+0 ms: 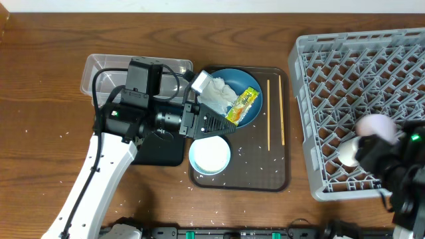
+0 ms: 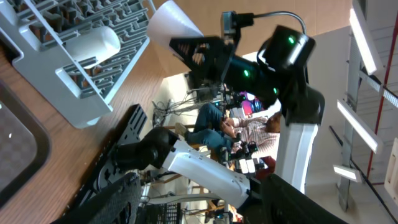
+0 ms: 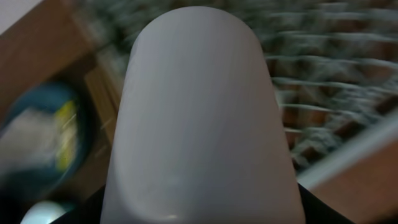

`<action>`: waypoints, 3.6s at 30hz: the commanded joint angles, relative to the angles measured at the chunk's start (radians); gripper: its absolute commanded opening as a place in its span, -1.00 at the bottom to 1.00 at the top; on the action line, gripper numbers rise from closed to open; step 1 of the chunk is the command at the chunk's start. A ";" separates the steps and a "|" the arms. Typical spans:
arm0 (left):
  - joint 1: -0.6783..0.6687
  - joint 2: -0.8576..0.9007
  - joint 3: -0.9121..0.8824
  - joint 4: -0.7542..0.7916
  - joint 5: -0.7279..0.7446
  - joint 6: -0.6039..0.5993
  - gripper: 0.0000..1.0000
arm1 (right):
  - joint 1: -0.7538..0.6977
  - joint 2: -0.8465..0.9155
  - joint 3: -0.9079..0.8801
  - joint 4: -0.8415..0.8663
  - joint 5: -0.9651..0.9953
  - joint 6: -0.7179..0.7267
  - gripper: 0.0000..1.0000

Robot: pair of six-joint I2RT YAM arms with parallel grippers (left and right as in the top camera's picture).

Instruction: Sort waste into correct bins and load items into the dishwasher rack

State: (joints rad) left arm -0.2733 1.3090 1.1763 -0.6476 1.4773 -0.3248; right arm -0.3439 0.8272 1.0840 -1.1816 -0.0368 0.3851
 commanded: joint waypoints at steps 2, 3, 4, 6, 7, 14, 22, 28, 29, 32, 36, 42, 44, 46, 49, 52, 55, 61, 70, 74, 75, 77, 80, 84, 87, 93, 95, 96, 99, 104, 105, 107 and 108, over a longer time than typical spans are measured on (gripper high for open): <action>0.000 -0.003 0.013 0.001 -0.005 0.011 0.31 | -0.181 0.095 0.008 0.012 0.069 0.057 0.06; 0.000 -0.003 0.013 0.000 -0.005 0.011 0.31 | -0.220 0.129 0.008 0.020 0.054 0.056 0.06; 0.000 -0.003 0.013 0.000 -0.005 0.011 0.31 | -0.254 0.164 0.008 0.026 0.043 0.057 0.06; 0.000 -0.003 0.013 0.000 -0.005 0.011 0.31 | -0.298 0.229 0.008 0.028 0.036 0.068 0.06; 0.000 -0.003 0.013 0.001 -0.005 0.011 0.31 | -0.320 0.276 0.008 0.027 0.033 0.071 0.06; 0.000 -0.003 0.013 0.001 -0.005 0.018 0.32 | -0.360 0.528 0.008 0.059 -0.050 0.071 0.09; 0.000 -0.003 0.013 0.001 -0.005 0.029 0.32 | -0.363 0.602 0.044 0.091 -0.204 0.039 0.62; -0.006 -0.003 0.013 -0.003 -0.031 0.052 0.32 | -0.360 0.522 0.102 0.043 -0.278 -0.040 0.64; -0.010 -0.003 0.013 -0.006 -0.058 0.052 0.32 | -0.357 0.503 0.103 0.043 -0.311 -0.058 0.64; -0.031 -0.003 0.013 -0.032 -0.170 0.052 0.33 | -0.339 0.427 0.103 0.028 -0.357 -0.077 0.65; -0.071 -0.003 0.013 -0.143 -0.454 0.087 0.33 | -0.287 0.314 0.103 -0.006 -0.459 -0.180 0.65; -0.207 0.012 -0.001 -0.307 -1.184 0.077 0.33 | -0.163 0.163 0.103 -0.027 -0.633 -0.309 0.73; -0.251 0.030 -0.024 -0.312 -1.345 0.040 0.33 | -0.118 0.126 0.103 -0.027 -0.634 -0.308 0.75; -0.286 0.056 -0.056 -0.288 -1.376 0.012 0.27 | -0.075 0.094 0.102 -0.027 -0.633 -0.309 0.76; -0.350 0.121 -0.095 -0.231 -1.329 -0.011 0.22 | -0.036 0.069 0.102 -0.027 -0.633 -0.308 0.78; -0.423 0.203 -0.108 -0.173 -1.332 -0.021 0.22 | -0.027 0.068 0.101 -0.031 -0.632 -0.308 0.78; -0.489 0.298 -0.108 -0.109 -1.349 -0.021 0.21 | -0.028 0.069 0.098 -0.037 -0.632 -0.308 0.79; -0.551 0.443 -0.108 -0.076 -1.410 -0.097 -0.25 | -0.028 0.069 0.098 -0.050 -0.621 -0.307 0.79; -0.570 0.431 -0.093 -0.083 -1.411 -0.113 -0.49 | -0.028 0.069 0.098 -0.053 -0.618 -0.304 0.80; -0.576 0.385 -0.088 -0.084 -1.411 -0.130 -0.46 | -0.028 0.069 0.098 -0.061 -0.618 -0.304 0.80; -0.583 0.377 -0.088 -0.080 -1.411 -0.130 -0.46 | -0.028 0.069 0.098 -0.061 -0.616 -0.304 0.80; -0.598 0.372 -0.089 -0.071 -1.411 -0.130 -0.47 | -0.028 0.069 0.098 -0.060 -0.614 -0.304 0.80; -0.614 0.385 -0.091 -0.062 -1.415 -0.134 -0.50 | -0.028 0.069 0.098 -0.060 -0.614 -0.304 0.80; -0.616 0.438 -0.093 -0.059 -1.419 -0.134 -0.49 | -0.028 0.069 0.098 -0.065 -0.614 -0.304 0.80; -0.616 0.480 -0.092 -0.053 -1.418 -0.146 -0.47 | -0.028 0.069 0.098 -0.071 -0.614 -0.304 0.80; -0.615 0.455 -0.081 -0.058 -1.416 -0.149 -0.88 | -0.028 0.069 0.098 -0.071 -0.614 -0.304 0.79; -0.614 0.422 -0.072 -0.069 -1.403 -0.149 -0.88 | -0.028 0.069 0.098 -0.071 -0.614 -0.304 0.80; -0.614 0.402 -0.066 -0.078 -1.403 -0.148 -0.88 | -0.028 0.069 0.098 -0.071 -0.614 -0.304 0.80; -0.599 0.314 -0.049 -0.114 -1.403 -0.148 -0.88 | -0.028 0.069 0.098 -0.071 -0.613 -0.304 0.80; -0.475 0.129 -0.048 -0.163 -1.346 -0.143 -0.88 | -0.028 0.069 0.098 -0.071 -0.592 -0.304 0.80; -0.426 0.095 -0.048 -0.171 -1.302 -0.127 -0.88 | -0.028 0.069 0.098 -0.071 -0.592 -0.304 0.80; -0.309 0.047 -0.048 -0.178 -1.173 -0.081 -0.88 | -0.028 0.069 0.098 -0.071 -0.592 -0.304 0.80; -0.237 0.032 -0.048 -0.182 -1.087 -0.053 -0.88 | -0.028 0.069 0.098 -0.071 -0.592 -0.304 0.80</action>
State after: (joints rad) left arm -0.6411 1.3834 1.1057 -0.8154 0.1993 -0.4442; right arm -0.3820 0.8989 1.1721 -1.2526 -0.6312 0.0944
